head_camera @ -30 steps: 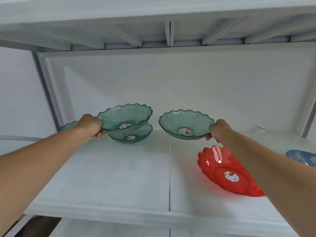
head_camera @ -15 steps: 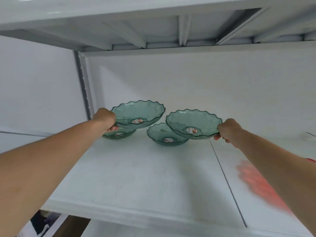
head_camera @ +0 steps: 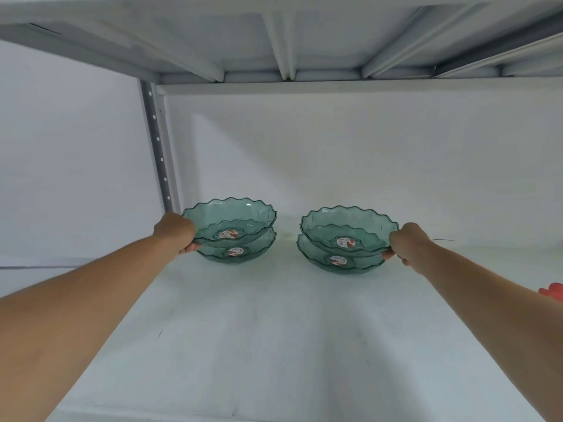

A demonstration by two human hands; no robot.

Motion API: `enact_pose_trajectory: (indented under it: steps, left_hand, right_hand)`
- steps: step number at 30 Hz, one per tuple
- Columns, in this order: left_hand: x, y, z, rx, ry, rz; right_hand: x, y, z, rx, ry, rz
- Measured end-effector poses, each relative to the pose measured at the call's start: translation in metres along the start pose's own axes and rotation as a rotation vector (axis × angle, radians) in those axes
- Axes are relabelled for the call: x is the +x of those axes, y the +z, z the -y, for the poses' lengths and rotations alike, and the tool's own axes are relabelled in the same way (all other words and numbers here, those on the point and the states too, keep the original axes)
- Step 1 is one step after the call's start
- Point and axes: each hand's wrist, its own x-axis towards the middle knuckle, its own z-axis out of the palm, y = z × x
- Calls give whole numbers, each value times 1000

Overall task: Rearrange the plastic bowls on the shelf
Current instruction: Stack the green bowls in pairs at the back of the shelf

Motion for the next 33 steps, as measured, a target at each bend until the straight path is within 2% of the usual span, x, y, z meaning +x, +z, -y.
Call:
enact_pose_trajectory:
  steps: [12,16,19,24,26,30,33]
  left_hand:
    - [6,29,11,62,-42,-1]
    - [22,35,21,232,-24,-41]
    - [36,37,29,471,13,-118]
    - [52,45,38,647,73,-122]
    - [53,46,43,634,87,-99]
    - [56,46,52,440,105,-134]
    - [46,40,49,450,295,-157]
  right_hand:
    - [26,24,-14,-68,56,-30]
    - [27,28,-17,-79,34,-77]
    - [28,30,-19,-75,-3,-107]
    - [24,38,-26,-161,-7,-60]
    - [23,40,-29,-191,-10,-28]
    - [21,38,-31,-273,-46,-14]
    - [16,34,-25,-346,-175,-73]
